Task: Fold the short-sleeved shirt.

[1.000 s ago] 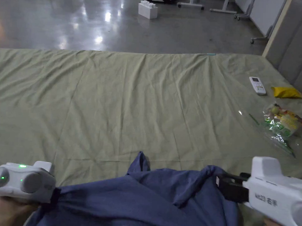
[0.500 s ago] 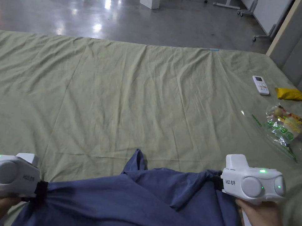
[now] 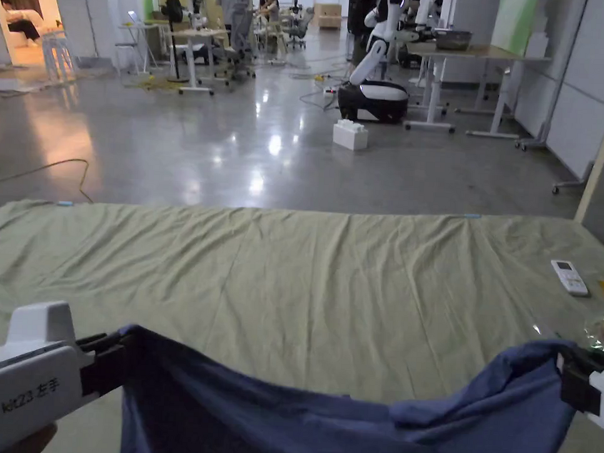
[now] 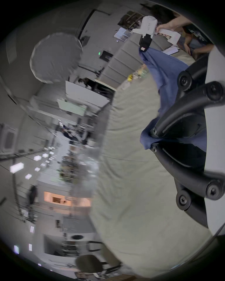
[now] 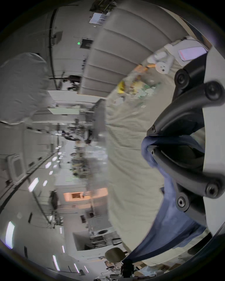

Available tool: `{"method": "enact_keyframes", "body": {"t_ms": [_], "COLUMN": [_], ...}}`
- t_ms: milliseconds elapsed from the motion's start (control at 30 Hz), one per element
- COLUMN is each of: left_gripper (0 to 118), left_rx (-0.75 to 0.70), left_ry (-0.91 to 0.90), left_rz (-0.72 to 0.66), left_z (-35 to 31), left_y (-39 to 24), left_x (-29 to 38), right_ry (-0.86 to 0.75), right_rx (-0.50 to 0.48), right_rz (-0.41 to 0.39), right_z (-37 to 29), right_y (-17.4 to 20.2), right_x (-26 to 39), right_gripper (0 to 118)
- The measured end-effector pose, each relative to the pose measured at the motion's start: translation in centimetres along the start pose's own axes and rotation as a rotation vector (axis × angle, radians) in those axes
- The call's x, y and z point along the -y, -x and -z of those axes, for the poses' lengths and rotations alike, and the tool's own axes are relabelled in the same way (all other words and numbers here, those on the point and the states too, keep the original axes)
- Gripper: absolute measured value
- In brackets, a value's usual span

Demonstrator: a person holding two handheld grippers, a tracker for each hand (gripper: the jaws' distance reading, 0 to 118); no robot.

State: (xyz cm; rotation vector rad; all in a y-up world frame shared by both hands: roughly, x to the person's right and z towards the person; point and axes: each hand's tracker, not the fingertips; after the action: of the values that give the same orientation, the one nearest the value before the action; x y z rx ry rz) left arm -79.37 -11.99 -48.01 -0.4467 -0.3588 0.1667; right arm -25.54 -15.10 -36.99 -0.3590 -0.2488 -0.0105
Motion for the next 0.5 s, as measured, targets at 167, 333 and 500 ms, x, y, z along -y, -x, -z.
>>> {"method": "enact_keyframes", "body": {"t_ms": [167, 333, 500], "left_gripper": [6, 6, 6], "left_rx": [-0.079, -0.077, -0.104], "left_ry": [-0.190, -0.373, -0.470], "left_rz": [0.092, 0.125, 0.153], "left_z": [-5.6, -10.0, -13.0], "left_y": [-1.1, -1.8, -2.5], "left_x": [-6.6, -12.5, -16.3], "right_ry": [-0.227, -0.413, -0.494], "right_rx": [0.022, 0.032, 0.065], "right_rz": [-0.023, -0.067, -0.068], "right_z": [-4.5, -7.8, -10.0], "right_y": [0.5, 1.9, 2.3], "right_x": [-7.8, -15.4, -20.6], "right_gripper": [9, 9, 9]}}
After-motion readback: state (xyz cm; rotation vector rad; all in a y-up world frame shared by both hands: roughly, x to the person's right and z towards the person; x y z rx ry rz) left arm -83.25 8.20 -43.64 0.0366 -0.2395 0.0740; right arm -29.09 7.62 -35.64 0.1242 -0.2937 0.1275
